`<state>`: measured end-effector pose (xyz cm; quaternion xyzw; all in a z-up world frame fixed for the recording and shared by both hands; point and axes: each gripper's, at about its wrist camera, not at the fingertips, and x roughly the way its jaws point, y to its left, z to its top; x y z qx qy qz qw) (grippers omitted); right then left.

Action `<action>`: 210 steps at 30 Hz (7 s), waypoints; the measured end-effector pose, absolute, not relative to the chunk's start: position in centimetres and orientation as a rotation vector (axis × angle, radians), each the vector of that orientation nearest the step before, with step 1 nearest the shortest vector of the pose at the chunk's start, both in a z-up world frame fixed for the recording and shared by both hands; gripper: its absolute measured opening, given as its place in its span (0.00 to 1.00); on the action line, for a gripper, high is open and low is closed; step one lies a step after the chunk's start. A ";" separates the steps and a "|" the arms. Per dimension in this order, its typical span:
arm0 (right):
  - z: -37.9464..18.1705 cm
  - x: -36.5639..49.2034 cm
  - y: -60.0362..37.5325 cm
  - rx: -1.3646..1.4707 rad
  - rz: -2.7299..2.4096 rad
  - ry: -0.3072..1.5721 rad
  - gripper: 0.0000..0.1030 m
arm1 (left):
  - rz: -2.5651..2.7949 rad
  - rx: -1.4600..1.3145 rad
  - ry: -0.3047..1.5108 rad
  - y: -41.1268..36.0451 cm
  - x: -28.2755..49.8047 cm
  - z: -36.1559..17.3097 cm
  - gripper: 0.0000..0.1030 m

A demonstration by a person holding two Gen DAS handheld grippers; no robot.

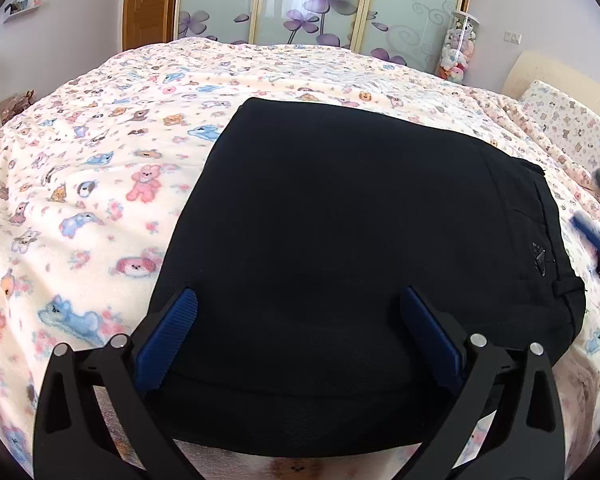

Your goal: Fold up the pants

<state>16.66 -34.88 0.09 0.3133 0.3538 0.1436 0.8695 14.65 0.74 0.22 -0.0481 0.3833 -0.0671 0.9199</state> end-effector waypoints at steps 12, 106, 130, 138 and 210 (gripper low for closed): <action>0.1 16.6 -39.1 0.814 0.313 0.710 0.72 | -0.155 -0.114 0.787 0.9 14.0 0.0 0.98; -1.3 19.6 -34.4 0.704 0.555 0.854 0.35 | -0.500 -0.421 1.221 8.0 25.1 0.3 0.98; -4.0 19.0 -36.3 0.825 0.505 0.913 0.40 | -0.769 -0.734 1.087 9.2 23.0 1.1 0.80; -4.0 18.5 -36.0 0.816 0.519 0.911 0.37 | -0.615 -0.746 1.167 10.6 23.9 -1.3 0.33; -2.4 22.2 -38.9 0.683 0.227 0.686 0.61 | -0.381 -0.292 0.866 -3.0 29.7 -0.1 0.98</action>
